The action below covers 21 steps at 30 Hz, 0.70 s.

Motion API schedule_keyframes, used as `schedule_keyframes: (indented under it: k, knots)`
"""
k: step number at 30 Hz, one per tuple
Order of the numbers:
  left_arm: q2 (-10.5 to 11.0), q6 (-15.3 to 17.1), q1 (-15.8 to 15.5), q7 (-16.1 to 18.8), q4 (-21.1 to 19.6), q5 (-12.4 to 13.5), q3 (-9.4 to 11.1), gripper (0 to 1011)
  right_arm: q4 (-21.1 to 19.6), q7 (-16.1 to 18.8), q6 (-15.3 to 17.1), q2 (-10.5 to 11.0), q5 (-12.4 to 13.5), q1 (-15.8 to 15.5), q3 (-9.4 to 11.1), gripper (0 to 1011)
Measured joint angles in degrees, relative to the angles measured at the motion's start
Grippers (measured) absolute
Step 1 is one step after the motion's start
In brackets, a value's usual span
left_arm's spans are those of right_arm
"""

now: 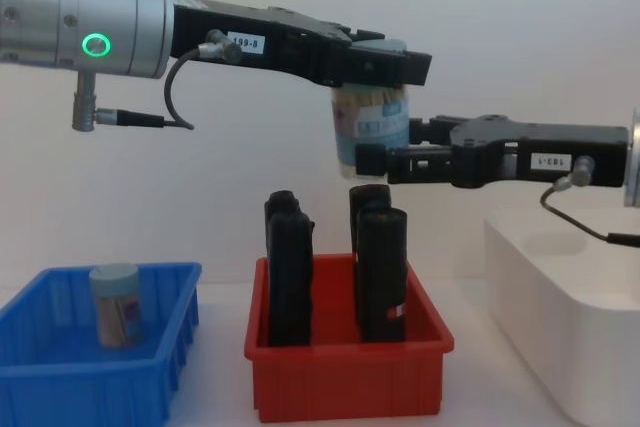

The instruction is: Pick the cotton swabs from the blue box and place them into the white box.

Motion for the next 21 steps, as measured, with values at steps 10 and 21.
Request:
schedule_keyframes:
  k: [10,21]
  knots:
    - [0.0,0.0,0.0,0.0,0.0,0.0,0.0,673,1.5,1.6,-0.3,-0.4,0.3,1.5,-0.6,802]
    - [0.0,0.0,0.0,0.0,0.0,0.0,0.0,712,2.1,2.2,-0.4,-0.5,0.5,2.2,-1.1,648]
